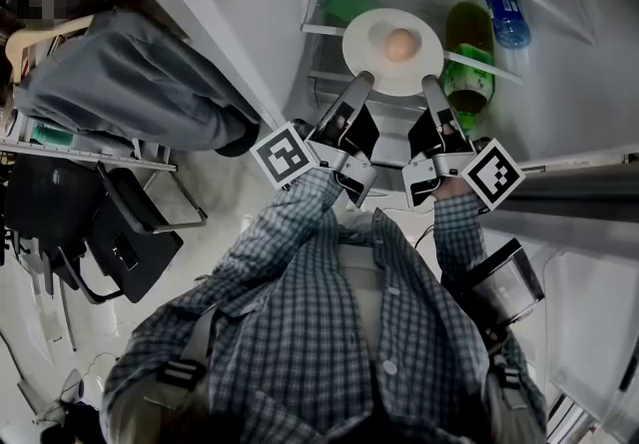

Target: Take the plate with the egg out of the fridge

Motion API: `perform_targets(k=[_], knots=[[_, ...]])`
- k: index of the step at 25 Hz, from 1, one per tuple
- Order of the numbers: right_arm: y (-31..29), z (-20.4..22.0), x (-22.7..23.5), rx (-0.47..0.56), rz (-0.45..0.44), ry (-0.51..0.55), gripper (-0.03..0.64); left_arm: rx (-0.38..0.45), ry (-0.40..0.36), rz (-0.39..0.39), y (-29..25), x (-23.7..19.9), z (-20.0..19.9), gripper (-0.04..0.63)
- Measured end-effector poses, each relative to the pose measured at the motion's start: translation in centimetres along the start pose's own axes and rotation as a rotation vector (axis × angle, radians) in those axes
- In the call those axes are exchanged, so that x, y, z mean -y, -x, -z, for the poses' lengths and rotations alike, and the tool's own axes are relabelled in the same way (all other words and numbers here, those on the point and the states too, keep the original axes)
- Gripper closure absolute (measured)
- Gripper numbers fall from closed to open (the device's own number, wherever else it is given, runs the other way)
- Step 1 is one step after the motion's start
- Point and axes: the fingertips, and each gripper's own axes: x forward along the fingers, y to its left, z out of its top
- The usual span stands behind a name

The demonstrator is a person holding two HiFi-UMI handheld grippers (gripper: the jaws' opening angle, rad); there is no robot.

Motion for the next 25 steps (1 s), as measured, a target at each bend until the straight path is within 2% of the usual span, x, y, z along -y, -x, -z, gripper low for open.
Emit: perform_targets(k=[14, 25], knots=[[5.1, 6.3, -2.6, 0.082, -0.004, 0.048, 0.543, -0.047, 0.019, 0.0, 7.7, 1.6, 1.4, 0.538], [9.9, 10.1, -4.2, 0.089, 0.037, 0.092, 0.543, -0.101, 0.023, 0.002, 12.7, 3.2, 3.7, 0.543]])
